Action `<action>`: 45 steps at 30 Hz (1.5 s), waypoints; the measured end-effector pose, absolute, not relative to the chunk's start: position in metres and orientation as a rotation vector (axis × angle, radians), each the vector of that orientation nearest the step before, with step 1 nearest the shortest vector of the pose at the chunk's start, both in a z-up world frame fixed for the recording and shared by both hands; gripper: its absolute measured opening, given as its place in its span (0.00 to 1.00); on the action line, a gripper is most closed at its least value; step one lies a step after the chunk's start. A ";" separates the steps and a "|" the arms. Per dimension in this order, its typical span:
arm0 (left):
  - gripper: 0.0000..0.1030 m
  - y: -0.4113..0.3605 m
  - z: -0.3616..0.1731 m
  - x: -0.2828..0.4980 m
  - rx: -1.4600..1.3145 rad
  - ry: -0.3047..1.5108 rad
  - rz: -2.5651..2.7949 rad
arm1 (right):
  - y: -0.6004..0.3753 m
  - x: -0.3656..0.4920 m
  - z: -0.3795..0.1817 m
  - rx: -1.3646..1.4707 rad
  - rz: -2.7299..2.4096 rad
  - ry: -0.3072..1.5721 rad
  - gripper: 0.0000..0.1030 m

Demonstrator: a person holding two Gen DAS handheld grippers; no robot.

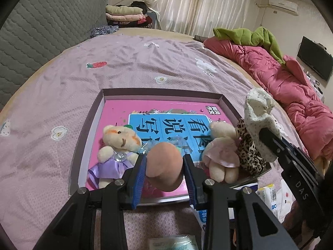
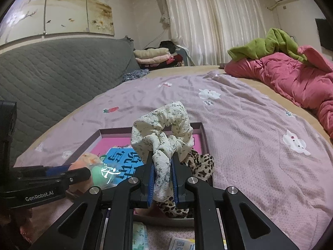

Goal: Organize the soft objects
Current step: 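Lift and carry the orange sponge and floral scrunchie over the box, then lower the floral scrunchie beside the pink-dressed bear and open the right tool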

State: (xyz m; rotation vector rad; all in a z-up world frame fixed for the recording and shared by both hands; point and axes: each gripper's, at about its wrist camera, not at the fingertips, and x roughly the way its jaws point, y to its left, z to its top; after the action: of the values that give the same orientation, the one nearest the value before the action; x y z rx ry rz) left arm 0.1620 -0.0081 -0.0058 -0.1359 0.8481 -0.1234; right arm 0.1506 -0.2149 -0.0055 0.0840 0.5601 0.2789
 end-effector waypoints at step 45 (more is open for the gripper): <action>0.36 -0.034 -0.027 0.169 -0.093 0.935 -0.207 | -0.197 0.156 -0.027 0.003 0.386 0.646 0.15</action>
State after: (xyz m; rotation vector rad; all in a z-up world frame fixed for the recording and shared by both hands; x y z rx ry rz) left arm 0.1688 -0.0338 -0.0270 -0.0930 0.9350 -0.2074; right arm 0.1563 -0.1966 -0.0271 0.0033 0.6460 0.3865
